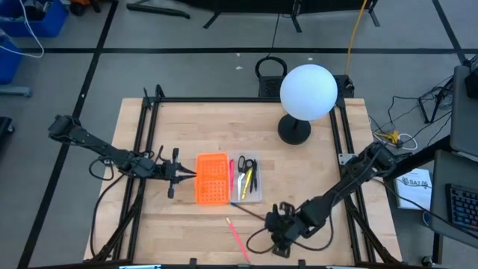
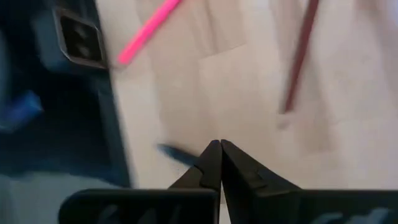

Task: Pick & place school supplies into a supply box
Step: Put the black pen into the supply box

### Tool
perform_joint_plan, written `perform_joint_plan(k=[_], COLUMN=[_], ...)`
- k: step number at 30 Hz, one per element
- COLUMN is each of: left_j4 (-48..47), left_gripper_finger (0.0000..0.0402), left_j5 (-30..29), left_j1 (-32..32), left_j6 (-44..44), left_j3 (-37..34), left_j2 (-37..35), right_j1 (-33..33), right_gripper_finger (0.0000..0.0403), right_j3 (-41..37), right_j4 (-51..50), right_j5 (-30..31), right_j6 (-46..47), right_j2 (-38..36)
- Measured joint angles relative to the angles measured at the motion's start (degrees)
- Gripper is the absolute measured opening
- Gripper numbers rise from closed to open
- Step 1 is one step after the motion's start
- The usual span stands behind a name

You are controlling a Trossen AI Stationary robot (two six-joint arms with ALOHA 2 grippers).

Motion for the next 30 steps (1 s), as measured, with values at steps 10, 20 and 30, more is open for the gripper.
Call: perform_joint_plan(k=[10,20,30], left_j4=[-0.01,0.44,1.43], left_gripper_finger=[0.0042,0.0042,0.0042], left_j5=[-0.04,-0.08,-2.64], left_j1=[0.0,0.04,0.08], left_j6=[13.93,17.73,8.25], left_j3=[0.0,0.0,0.0], left_j2=[-0.01,0.0,0.19], right_j1=[-5.76,-5.92,0.22], right_gripper_finger=[0.0,0.0047,0.0208], right_j3=[0.55,0.55,0.42], right_j4=[-3.22,0.01,1.48], right_j5=[-12.82,-19.05,-8.78], right_j6=[-33.04,-31.93,-58.68], right_j2=[0.0,0.0,5.06])
